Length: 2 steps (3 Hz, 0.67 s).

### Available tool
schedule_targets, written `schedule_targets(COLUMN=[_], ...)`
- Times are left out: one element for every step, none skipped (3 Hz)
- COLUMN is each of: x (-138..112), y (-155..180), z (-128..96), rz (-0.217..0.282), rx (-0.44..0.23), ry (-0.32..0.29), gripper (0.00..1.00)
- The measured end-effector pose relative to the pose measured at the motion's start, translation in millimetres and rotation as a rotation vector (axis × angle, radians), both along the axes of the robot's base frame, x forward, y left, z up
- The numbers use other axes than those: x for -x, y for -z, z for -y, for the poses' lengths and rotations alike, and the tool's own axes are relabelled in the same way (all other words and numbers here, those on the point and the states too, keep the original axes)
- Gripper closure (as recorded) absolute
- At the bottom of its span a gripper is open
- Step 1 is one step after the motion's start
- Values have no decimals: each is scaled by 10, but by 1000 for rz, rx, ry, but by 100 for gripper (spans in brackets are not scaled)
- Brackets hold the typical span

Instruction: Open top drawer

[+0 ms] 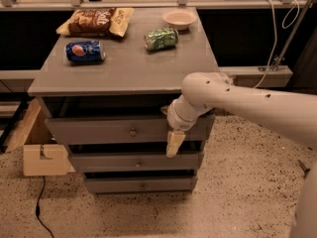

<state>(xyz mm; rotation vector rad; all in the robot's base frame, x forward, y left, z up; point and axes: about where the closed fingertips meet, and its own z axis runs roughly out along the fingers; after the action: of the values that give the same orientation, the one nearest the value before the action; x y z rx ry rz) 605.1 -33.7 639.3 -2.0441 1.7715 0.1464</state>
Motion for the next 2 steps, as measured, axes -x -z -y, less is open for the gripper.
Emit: schedule_targets(x=[15, 81], y=[17, -90], z=[-2, 71], rz=[-4, 16], rx=[5, 7], ry=[-1, 13], gripper=[19, 42])
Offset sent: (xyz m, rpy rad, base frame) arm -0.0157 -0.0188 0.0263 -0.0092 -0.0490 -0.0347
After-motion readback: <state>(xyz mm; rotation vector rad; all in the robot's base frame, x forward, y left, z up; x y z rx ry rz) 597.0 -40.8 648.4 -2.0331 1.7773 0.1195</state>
